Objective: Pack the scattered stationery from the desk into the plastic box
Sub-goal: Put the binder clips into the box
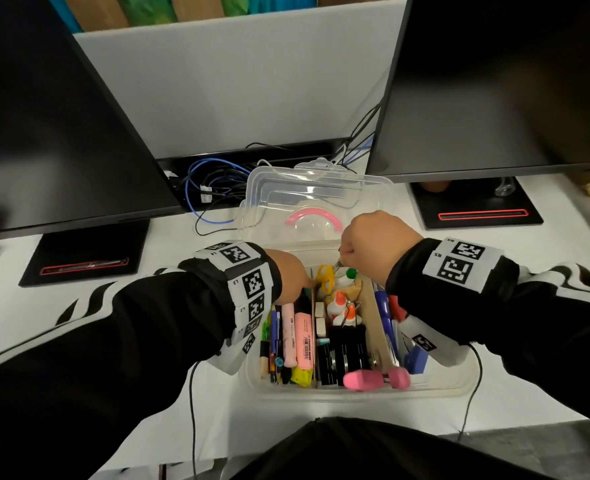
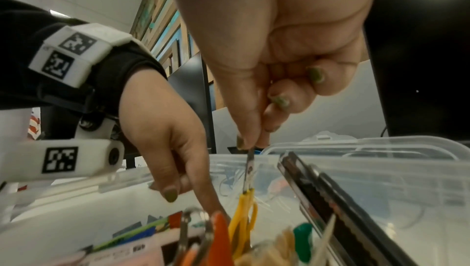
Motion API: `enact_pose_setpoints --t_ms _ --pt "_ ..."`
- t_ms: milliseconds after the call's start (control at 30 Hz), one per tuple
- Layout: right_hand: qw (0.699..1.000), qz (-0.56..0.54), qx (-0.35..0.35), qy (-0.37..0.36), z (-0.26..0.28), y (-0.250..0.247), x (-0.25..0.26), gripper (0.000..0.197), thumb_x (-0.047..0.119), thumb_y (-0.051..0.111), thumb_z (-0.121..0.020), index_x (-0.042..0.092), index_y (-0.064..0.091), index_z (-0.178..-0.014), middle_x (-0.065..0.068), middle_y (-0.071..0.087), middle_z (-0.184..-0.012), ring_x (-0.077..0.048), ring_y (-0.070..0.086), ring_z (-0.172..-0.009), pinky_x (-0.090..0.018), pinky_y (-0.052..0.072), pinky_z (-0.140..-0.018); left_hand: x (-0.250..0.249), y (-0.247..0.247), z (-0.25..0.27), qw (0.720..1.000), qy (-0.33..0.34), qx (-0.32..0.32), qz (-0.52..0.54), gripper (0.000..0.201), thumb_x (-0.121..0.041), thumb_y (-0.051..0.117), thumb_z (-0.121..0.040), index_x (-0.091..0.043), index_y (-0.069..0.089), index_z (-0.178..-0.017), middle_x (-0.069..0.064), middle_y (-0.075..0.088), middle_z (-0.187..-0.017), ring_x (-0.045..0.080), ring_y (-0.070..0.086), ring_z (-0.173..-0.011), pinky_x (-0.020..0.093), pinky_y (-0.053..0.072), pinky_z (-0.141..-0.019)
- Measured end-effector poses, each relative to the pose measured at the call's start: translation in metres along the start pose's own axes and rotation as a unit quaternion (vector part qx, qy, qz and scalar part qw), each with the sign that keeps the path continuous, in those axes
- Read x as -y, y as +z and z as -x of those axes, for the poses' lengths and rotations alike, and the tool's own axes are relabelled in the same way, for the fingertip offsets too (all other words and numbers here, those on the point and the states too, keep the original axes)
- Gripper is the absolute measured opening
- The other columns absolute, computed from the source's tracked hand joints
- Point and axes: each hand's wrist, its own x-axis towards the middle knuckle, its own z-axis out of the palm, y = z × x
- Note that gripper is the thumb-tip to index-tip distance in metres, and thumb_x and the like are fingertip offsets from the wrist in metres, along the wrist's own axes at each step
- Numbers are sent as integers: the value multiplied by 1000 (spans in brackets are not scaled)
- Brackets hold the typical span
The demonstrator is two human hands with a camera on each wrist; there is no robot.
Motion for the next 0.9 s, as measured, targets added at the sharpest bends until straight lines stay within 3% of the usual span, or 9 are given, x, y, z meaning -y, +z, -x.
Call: enact_pose_setpoints --t_ms 233,433,567,667,767,833,900 --pt "999 12 28 -24 -14 19 3 23 20 51 -91 9 69 -101 -7 66 -101 -24 62 -90 -25 39 -68 -3 -1 -9 997 14 22 -71 49 -8 30 -100 -15 21 -148 9 41 -141 24 44 -126 28 35 -99" --pt "996 55 40 -58 -25 31 10 22 18 51 -92 11 68 -104 -6 65 -105 -23 58 -86 -25 37 -71 1 1 -14 997 18 23 -70 48 -10 27 -102 -12 17 -149 10 36 -145 24 37 -131 28 29 -103" --pt "989 119 58 -68 -28 34 22 19 20 52 -91 13 69 -94 -1 66 -87 -19 52 -69 -25 37 -63 4 5 -17 998 23 16 -60 47 -10 31 -101 -12 23 -148 8 40 -143 21 40 -129 24 28 -100" --pt "987 147 48 -53 -30 36 27 16 16 53 -89 13 68 -86 3 47 -61 -15 42 -50 -21 27 -46 9 10 -22 998 27 7 -48 46 -11 32 -101 -11 26 -146 8 42 -141 20 41 -128 24 28 -98" --pt "983 163 64 -48 -28 38 28 14 12 53 -89 11 65 -82 4 38 -56 -12 32 -45 -20 22 -43 15 19 -29 999 15 8 -39 45 -12 33 -101 -8 27 -146 9 38 -145 20 36 -132 26 20 -104" --pt "981 178 57 -55 -28 39 29 17 12 51 -90 10 62 -77 4 36 -56 -12 31 -45 -19 21 -44 20 23 -28 1000 8 -5 -10 44 -13 32 -102 -6 29 -145 9 38 -146 21 35 -133 27 21 -105" --pt "983 170 40 -48 -28 40 29 30 19 50 -92 13 49 -63 4 38 -57 -12 33 -46 -19 24 -45 26 23 -19 997 9 -40 59 42 -14 32 -102 -6 34 -143 9 40 -145 21 37 -132 24 25 -102"
